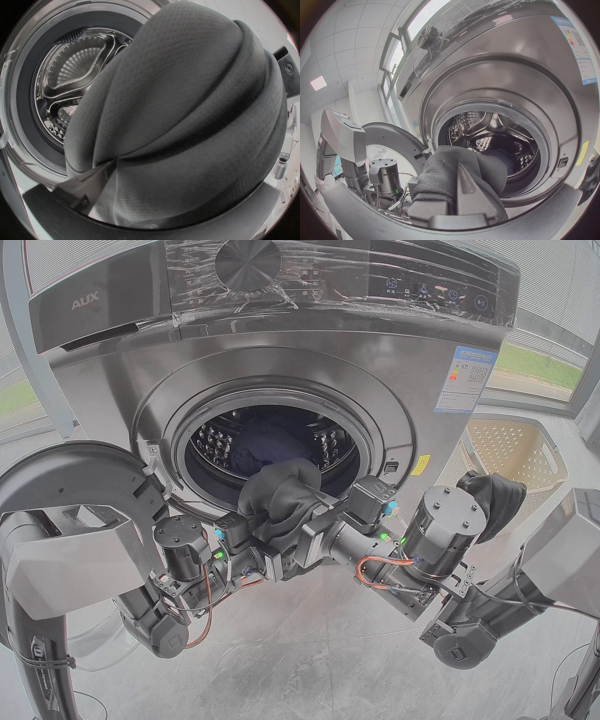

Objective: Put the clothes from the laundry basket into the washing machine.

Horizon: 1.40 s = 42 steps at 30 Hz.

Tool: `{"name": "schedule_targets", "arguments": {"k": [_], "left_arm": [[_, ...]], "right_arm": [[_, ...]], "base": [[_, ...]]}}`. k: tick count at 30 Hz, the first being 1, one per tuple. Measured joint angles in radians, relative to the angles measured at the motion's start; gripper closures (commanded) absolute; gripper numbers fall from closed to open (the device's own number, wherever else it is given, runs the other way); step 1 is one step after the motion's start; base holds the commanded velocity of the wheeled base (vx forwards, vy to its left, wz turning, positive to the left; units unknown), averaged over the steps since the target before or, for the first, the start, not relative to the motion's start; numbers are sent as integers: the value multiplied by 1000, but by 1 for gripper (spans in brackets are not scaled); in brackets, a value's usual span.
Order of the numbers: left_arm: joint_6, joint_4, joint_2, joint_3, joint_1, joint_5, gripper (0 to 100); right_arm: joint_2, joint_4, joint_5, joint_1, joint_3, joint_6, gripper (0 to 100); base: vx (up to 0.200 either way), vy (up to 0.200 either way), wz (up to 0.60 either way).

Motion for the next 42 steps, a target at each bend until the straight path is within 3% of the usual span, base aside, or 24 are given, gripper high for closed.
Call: {"name": "schedule_targets", "arguments": {"k": [6,21,33,41,42], "left_arm": [[-9,0,5,-3,3,8,100],[-79,1,-102,42,-3,26,100],[-83,1,-314,231,-6,28,100],[-84,1,-392,260,1,39,100],[-85,1,-396,259,2,40,100]], "right_arm": [[-5,-5,0,-4,5,1,100],[-46,-17,-2,-83,38,28,100],[-19,-15,-33,-81,35,43,100],[1,-19,-33,-48,58,40,100],[2,-19,-32,-43,61,40,0]], "base": [[0,0,0],[0,0,0],[0,0,0],[0,0,0],[0,0,0]]}}
